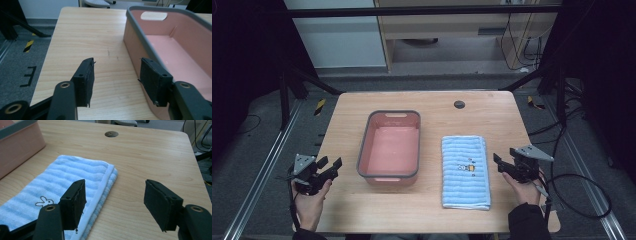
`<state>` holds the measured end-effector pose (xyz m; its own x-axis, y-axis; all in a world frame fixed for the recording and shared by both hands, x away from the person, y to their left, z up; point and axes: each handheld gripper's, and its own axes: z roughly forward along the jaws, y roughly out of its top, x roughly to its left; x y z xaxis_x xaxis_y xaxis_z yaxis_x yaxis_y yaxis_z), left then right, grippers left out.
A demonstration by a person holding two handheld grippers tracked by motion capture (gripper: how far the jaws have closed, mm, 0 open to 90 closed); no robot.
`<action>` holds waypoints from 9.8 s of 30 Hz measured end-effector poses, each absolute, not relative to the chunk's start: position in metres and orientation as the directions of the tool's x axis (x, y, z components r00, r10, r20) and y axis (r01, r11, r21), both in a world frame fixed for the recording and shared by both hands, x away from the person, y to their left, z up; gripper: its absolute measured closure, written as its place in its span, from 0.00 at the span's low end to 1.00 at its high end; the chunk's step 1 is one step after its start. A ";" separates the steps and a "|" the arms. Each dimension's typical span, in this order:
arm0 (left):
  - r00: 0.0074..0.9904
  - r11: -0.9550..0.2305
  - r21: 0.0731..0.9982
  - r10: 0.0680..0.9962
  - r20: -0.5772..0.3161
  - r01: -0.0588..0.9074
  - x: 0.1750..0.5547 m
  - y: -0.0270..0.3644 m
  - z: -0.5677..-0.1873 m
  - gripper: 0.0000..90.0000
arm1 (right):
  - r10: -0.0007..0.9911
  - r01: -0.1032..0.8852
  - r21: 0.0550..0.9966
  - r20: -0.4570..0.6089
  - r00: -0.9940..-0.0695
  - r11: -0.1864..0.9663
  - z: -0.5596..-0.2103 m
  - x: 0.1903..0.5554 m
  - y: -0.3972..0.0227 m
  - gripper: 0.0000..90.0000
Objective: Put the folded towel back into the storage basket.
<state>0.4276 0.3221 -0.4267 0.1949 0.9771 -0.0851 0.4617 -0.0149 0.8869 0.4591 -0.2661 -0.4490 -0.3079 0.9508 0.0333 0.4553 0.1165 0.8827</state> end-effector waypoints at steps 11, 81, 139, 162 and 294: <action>0.250 -0.035 0.914 0.965 -0.073 0.403 0.415 0.302 -0.402 0.39 | 0.946 0.418 0.900 0.022 -0.323 0.122 -0.438 0.455 -0.267 0.36; 0.672 -0.271 0.891 0.739 -0.049 0.363 0.424 0.064 -0.427 0.48 | 0.912 0.445 0.880 0.036 -0.409 0.164 -0.397 0.524 -0.251 0.47; 0.670 -0.375 0.769 0.737 -0.092 0.518 0.419 0.026 -0.506 0.86 | 0.888 0.658 0.713 0.110 -0.446 0.242 -0.497 0.545 -0.229 0.90; 0.697 -0.329 0.828 0.710 -0.101 0.454 0.411 0.043 -0.471 0.95 | 0.854 0.525 0.821 0.093 -0.512 0.225 -0.447 0.517 -0.230 0.93; 0.472 -0.245 0.843 0.882 -0.011 0.478 0.455 0.235 -0.414 0.95 | 0.775 0.407 0.852 0.003 -0.632 0.329 -0.387 0.601 0.000 0.93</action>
